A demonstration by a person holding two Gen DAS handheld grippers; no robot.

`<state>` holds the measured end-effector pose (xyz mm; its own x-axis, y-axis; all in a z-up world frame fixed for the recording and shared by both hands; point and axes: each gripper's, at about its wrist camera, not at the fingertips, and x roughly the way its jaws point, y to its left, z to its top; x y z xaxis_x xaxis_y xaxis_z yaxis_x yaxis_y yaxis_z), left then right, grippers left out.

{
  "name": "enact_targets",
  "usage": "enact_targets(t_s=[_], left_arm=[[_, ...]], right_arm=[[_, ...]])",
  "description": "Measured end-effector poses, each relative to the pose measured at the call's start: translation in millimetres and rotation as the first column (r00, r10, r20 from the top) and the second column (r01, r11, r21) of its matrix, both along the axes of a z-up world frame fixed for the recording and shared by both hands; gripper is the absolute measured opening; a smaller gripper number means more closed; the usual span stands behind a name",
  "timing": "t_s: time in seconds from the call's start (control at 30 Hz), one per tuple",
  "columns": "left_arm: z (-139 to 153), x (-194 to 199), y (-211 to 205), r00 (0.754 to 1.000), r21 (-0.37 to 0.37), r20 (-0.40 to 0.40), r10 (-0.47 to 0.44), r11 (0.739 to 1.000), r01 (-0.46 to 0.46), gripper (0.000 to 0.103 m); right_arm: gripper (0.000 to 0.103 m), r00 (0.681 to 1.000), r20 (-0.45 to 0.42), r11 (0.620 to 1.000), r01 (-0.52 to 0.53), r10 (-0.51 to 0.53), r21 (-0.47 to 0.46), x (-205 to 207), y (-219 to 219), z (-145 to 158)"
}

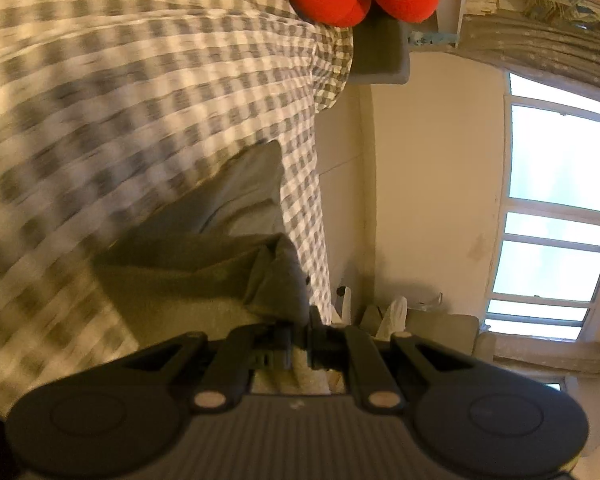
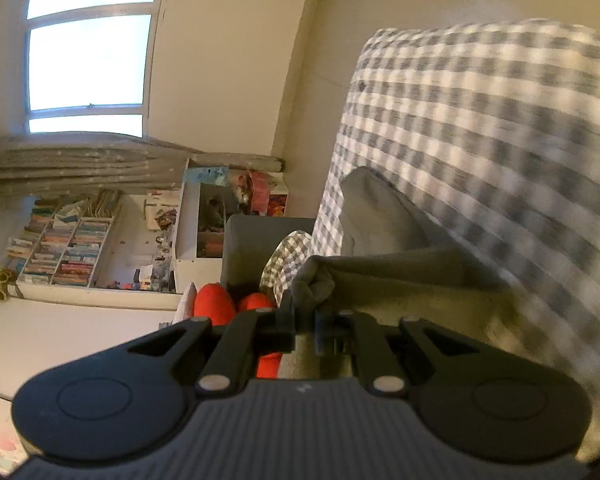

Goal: Fold clothes

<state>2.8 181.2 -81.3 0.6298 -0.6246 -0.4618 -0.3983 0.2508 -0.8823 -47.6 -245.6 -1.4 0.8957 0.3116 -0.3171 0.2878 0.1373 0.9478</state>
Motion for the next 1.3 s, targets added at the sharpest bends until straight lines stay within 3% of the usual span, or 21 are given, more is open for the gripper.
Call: enact_targets(t_s=[0.23,0.33,0.4,0.5,0.57,0.63,0.7,0.77,0.87,0.97,1.0,1.07,1.2,1.3], left_arm=[[-32.8,65.8,-7.1,1.0,0.047,0.006,0.001,0.999,-0.001,0.007],[-49.4,88.5,-8.6,0.998,0.091,0.055,-0.032,0.996,0.027,0.012],[-59.7,99.7,-7.7,0.995,0.088,0.082,-0.064,0.995,0.056,0.022],[-65.4,111.0,-4.0,0.984,0.104,0.146,-0.097,0.991,0.082,0.036],[-60.0,112.9,3.5,0.971,0.14,0.211,-0.109,0.987,0.08,0.043],[-51.6,112.5,11.2,0.956,0.193,0.272,-0.114,0.979,0.062,0.046],[-44.5,112.7,16.5,0.939,0.292,0.318,-0.131,0.956,0.035,0.047],[-36.6,113.5,16.7,0.918,0.43,0.354,-0.18,0.903,0.011,0.047],[-33.0,116.9,5.3,0.884,0.596,0.361,-0.299,0.802,0.028,0.047],[-35.3,119.7,-13.5,0.856,0.672,0.358,-0.372,0.74,0.041,0.047],[-36.0,120.6,-19.8,0.847,0.695,0.355,-0.396,0.718,0.044,0.047],[-39.7,123.9,-29.3,0.842,0.708,0.347,-0.414,0.705,0.055,0.046],[-49.1,128.3,-39.7,0.848,0.715,0.327,-0.417,0.696,0.067,0.031],[-49.1,127.3,-43.1,0.84,0.723,0.337,-0.426,0.688,0.058,0.018]], right_arm=[[0.012,0.999,0.015,0.999,-0.051,0.051,-0.008,61.4,-14.0,-31.4],[0.015,0.997,0.034,0.997,-0.071,0.071,-0.015,79.4,-17.0,-47.4],[0.018,0.995,0.058,0.996,-0.085,0.086,-0.016,87.8,-18.8,-57.9],[0.033,0.993,0.078,0.995,-0.086,0.089,-0.043,94.2,-21.3,-64.9],[0.051,0.991,0.108,0.993,-0.071,0.082,-0.099,91.8,-23.2,-59.9],[0.052,0.987,0.133,0.987,-0.073,0.093,-0.144,92.4,-23.1,-53.7],[0.052,0.984,0.14,0.968,-0.075,0.111,-0.24,92.9,-21.1,-44.6],[0.052,0.981,0.129,0.916,-0.08,0.141,-0.392,91.4,-14.4,-34.8],[0.052,0.98,0.069,0.782,-0.107,0.189,-0.613,89.5,0.7,-25.6],[0.052,0.976,0.018,0.643,-0.13,0.218,-0.755,88.0,18.8,-28.0],[0.052,0.973,0.01,0.612,-0.137,0.231,-0.778,88.3,24.1,-30.3],[0.052,0.967,-0.008,0.548,-0.152,0.256,-0.823,88.8,34.7,-34.8],[0.052,0.953,-0.047,0.428,-0.178,0.299,-0.886,90.5,54.5,-44.9],[0.04,0.942,-0.057,0.396,-0.194,0.332,-0.897,103.7,55.5,-50.2]])
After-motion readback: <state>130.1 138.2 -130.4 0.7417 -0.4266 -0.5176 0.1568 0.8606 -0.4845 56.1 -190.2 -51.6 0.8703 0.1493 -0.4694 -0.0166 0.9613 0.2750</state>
